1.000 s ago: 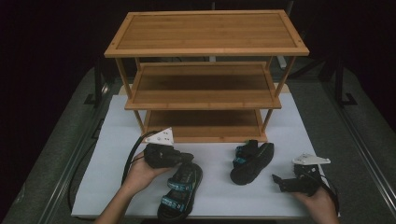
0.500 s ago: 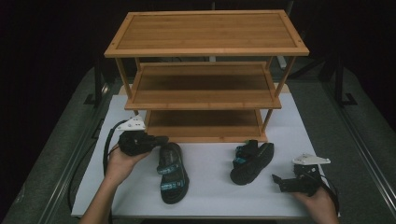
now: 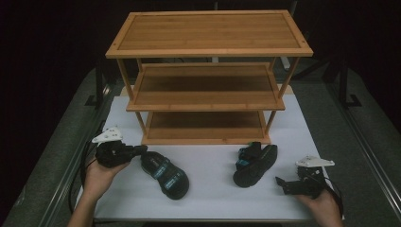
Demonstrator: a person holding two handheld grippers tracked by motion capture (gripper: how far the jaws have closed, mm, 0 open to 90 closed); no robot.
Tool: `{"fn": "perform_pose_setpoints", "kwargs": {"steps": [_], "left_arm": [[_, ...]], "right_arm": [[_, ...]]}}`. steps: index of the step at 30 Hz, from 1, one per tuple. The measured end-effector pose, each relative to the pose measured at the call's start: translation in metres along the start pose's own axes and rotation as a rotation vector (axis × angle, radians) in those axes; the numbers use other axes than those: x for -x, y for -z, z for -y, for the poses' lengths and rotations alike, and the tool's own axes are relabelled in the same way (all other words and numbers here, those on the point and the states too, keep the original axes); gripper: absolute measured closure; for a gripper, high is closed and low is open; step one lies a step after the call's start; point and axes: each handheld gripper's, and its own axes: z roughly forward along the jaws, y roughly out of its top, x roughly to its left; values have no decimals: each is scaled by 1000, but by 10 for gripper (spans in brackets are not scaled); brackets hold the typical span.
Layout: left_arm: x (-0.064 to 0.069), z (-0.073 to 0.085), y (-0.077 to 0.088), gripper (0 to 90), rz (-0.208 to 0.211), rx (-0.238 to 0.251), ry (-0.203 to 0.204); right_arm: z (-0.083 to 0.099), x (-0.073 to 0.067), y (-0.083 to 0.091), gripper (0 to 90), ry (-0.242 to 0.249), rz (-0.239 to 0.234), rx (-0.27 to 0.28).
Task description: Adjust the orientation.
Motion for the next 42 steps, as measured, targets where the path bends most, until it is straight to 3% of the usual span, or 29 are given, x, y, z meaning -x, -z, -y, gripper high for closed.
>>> {"fn": "perform_pose_setpoints", "kwargs": {"steps": [5, 11, 17, 19, 23, 26, 31, 32, 34, 36, 37, 41, 42], "left_arm": [[5, 13, 13, 875, 11, 11, 17], [22, 27, 26, 873, 1, 8, 21], [19, 26, 26, 804, 8, 30, 15], [17, 20, 29, 785, 23, 64, 13], [13, 13, 32, 768, 18, 75, 1], [0, 10, 28, 900, -11, 43, -4], [-14, 11, 14, 900, -36, -16, 4], [-21, 12, 3, 900, -52, -38, 1], [-23, 12, -1, 900, -57, -45, 3], [-31, 16, -15, 900, -52, -74, 12], [-31, 16, -15, 900, -52, -74, 12], [-36, 26, -33, 900, -54, -165, 15], [-36, 26, -33, 900, -54, -165, 15]], "right_arm": [[0, 0, 0, 0, 0, 1, -1], [0, 0, 0, 0, 0, 1, -1], [0, 0, 0, 0, 0, 1, -2], [0, 0, 0, 0, 0, 1, -2], [0, 0, 0, 0, 0, 1, -1], [0, 0, 0, 0, 0, 1, 0], [0, 0, 0, 0, 0, 1, 0], [0, 0, 0, 0, 0, 1, 0], [0, 0, 0, 0, 0, 1, 0], [0, 0, 0, 0, 1, 1, 0], [0, 0, 0, 0, 1, 1, 0], [0, 0, 0, 0, 0, -1, 2], [0, 0, 0, 0, 0, -1, 2]]}}
